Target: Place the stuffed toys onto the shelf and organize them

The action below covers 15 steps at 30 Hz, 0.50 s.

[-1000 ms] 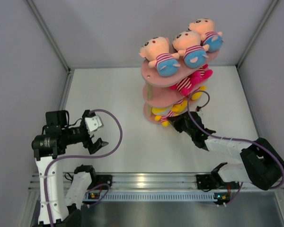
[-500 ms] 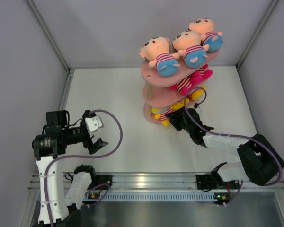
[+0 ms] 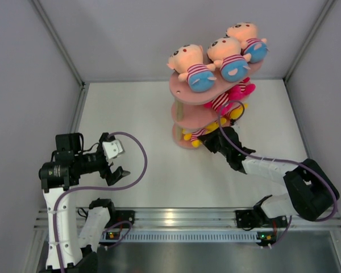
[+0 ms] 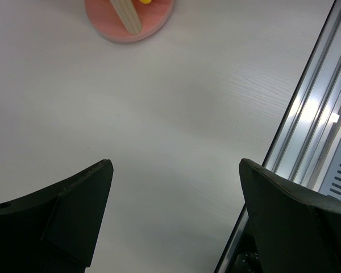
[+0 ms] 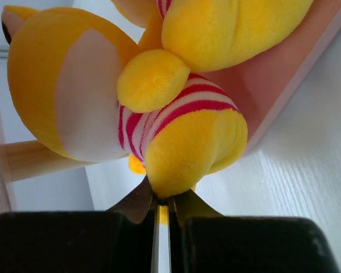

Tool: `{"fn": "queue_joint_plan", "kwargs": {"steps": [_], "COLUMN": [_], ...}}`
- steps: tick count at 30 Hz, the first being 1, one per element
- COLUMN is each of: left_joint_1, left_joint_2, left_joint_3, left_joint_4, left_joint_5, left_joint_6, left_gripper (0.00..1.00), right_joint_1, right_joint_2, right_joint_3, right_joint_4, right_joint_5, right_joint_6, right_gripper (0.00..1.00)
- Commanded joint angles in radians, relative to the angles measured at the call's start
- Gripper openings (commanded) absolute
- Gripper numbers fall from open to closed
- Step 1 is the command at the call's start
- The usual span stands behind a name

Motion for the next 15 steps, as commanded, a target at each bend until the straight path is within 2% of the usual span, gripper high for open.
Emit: {"fn": "queue_joint_plan", "kwargs": {"steps": [1,5,6,7,11,15], "left_joint_1": [0.000,0.000,0.000,0.002,0.000,0.002], "left_joint_2": [-0.005,-0.005,-0.007,-0.005,-0.013,-0.020], "left_joint_3": [-0.001,-0.001,0.001,0.002,0.001,-0.007], "left_joint_4": [-0.119,-0.119,-0.120,-0.120,-0.119,-0.119], "left_joint_5": [0.008,0.008,0.008,0.007,-0.004,-0.013], "left_joint_6": [0.013,0.014,0.013,0.010,0.010,0.014], "left_gripper": [0.99,0.99,0.99,0.99,0.99,0.99], "right_joint_1": [-0.008,-0.007,-0.008,-0.008,-0.010,-0.019], "right_joint_2": [0.028,0.090,0.103,0.115,0.126,0.088], "right_joint_3": [0.065,0.120,0.135,0.146,0.102,0.048], "right_joint_4": [0.081,0.056,0.041,0.033,0.088,0.116], "right_joint_5": [-0.024,-0.037,-0.047,-0.051,-0.057,-0.060], "right_joint_6": [-0.001,-0.013,-0.017,-0.018,0.002,0.016], "right_gripper": [0.00,0.00,0.03,0.06,0.32,0.38]}}
